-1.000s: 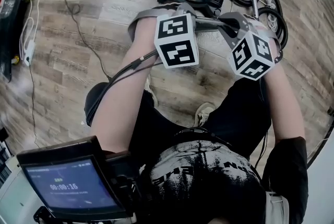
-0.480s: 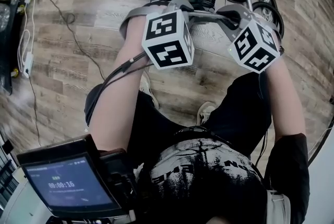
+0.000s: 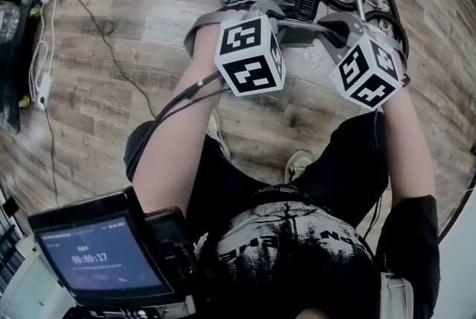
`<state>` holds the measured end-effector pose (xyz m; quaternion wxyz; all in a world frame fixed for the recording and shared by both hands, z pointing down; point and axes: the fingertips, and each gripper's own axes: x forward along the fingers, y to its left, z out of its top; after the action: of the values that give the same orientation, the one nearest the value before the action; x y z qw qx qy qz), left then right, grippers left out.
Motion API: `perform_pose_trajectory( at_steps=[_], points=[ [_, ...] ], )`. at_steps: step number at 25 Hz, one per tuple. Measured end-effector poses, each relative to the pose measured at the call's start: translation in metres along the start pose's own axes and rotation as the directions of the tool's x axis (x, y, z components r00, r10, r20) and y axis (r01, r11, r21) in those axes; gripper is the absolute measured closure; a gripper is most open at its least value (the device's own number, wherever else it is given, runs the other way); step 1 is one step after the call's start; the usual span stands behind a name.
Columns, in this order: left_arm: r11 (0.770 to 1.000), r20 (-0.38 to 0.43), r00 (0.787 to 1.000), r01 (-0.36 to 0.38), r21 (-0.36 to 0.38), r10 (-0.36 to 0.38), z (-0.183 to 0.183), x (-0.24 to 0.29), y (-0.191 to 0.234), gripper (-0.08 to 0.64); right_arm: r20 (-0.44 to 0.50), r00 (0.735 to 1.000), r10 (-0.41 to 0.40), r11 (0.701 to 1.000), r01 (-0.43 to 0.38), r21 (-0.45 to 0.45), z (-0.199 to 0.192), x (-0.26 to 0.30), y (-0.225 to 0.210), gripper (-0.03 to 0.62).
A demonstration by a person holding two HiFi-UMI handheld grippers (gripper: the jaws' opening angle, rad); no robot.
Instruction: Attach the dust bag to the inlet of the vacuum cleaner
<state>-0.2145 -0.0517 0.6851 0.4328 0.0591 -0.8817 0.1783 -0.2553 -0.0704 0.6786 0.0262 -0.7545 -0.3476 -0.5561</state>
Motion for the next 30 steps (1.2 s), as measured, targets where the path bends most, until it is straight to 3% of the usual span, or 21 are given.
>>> perform_pose_trajectory(
  at_steps=[4,13,30],
  points=[
    [1.0,-0.005,1.0,-0.003,0.02,0.003,0.0,0.005,0.003,0.523,-0.029,0.999,-0.033,0.999,0.032,-0.027,-0.001,-0.001,-0.002,0.56],
    [0.999,0.005,1.0,-0.007,0.039,0.007,0.012,0.01,0.007,0.523,-0.049,0.996,-0.072,0.997,0.072,0.01,-0.01,-0.008,-0.007,0.56],
    [0.998,0.026,0.999,0.038,0.04,-0.039,0.008,0.011,0.022,0.521,-0.049,0.997,-0.066,0.997,0.067,0.032,-0.006,-0.002,-0.014,0.558]
  ],
)
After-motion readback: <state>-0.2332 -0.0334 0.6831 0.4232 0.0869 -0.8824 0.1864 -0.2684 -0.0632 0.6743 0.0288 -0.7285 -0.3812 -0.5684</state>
